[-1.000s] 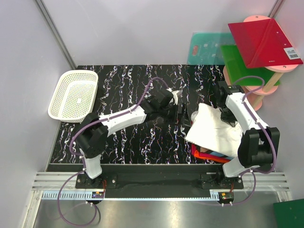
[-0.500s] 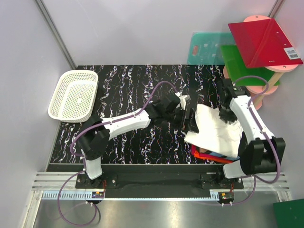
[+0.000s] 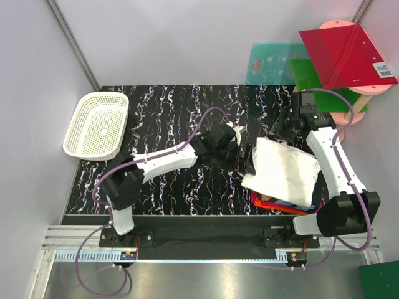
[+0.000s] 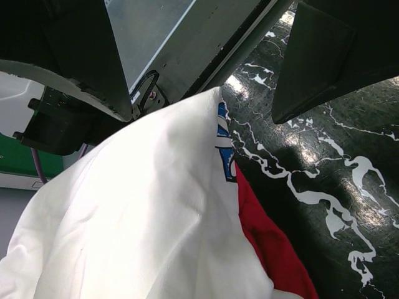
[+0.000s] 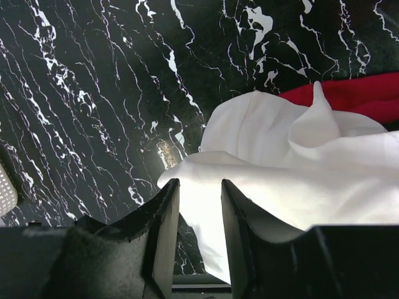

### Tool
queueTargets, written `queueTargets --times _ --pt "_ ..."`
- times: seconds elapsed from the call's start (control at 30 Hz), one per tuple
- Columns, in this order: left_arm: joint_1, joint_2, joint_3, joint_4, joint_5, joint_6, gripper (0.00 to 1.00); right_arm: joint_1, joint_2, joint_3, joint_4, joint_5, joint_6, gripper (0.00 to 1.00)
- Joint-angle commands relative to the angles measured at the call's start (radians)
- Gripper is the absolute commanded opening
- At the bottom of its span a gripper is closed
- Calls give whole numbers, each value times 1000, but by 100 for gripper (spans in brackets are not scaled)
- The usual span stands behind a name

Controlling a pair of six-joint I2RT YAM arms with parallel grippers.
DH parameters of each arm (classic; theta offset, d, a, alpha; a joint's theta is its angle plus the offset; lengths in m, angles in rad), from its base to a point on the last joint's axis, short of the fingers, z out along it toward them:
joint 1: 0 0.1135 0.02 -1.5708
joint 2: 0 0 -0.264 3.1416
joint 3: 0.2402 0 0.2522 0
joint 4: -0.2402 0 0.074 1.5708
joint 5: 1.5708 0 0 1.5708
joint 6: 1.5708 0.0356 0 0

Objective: Fold and stack the t-shirts

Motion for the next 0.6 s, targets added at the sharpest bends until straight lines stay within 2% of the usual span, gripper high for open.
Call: queueTargets --times 0.0,0.57 --pt "1 -14 17 16 -17 18 99 3 -17 5 33 -28 8 41" --pt "3 17 11 11 -54 6 99 3 -19 -112 38 21 -89 41"
